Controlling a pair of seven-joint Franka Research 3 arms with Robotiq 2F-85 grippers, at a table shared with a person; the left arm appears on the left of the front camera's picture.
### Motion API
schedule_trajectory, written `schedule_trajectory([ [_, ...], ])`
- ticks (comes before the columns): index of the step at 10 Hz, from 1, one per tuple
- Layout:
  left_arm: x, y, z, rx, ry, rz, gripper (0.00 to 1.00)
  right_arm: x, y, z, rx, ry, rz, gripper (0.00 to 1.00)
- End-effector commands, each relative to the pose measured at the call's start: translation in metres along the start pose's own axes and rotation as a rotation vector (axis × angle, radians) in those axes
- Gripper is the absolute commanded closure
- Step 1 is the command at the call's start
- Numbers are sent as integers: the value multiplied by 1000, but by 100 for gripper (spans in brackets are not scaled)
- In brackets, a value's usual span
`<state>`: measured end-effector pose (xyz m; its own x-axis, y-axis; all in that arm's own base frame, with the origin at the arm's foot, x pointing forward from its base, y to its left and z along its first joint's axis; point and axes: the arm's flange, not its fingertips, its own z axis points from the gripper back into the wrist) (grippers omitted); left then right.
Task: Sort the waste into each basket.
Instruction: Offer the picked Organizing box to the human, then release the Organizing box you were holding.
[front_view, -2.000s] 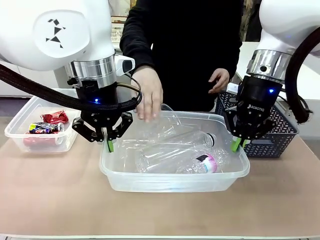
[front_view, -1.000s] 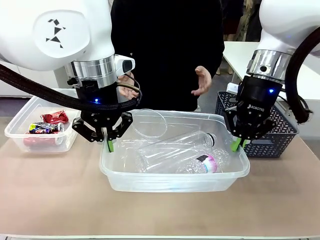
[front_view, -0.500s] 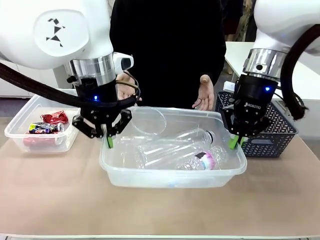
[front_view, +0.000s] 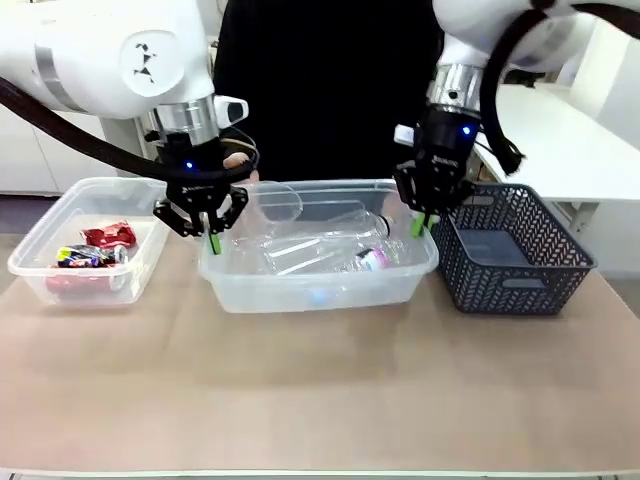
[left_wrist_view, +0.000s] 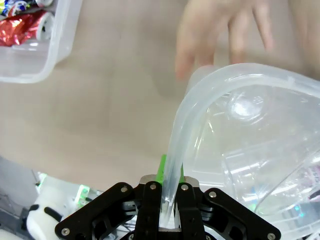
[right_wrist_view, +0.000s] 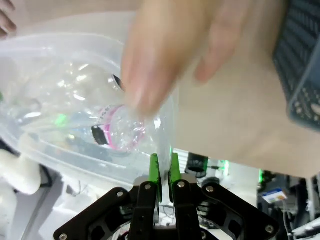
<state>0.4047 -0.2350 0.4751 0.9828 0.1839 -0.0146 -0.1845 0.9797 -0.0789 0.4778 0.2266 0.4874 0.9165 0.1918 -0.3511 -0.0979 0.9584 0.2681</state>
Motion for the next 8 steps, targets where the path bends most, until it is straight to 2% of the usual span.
schedule_trajectory([
  [1,5,-15,-2,-62,-17,37,96,20,13,0,53,74,19,91],
  [2,5,-13,-3,-84,-33,53,96,32,6,-12,70,102,-6,91],
  [3,9,1,-9,-5,14,11,96,39,1,-25,76,147,-17,91],
  [4,9,1,-9,-5,14,11,96,28,-9,-12,18,63,-5,91],
  [8,9,1,-9,-5,14,11,96,28,-9,-12,18,63,-5,91],
])
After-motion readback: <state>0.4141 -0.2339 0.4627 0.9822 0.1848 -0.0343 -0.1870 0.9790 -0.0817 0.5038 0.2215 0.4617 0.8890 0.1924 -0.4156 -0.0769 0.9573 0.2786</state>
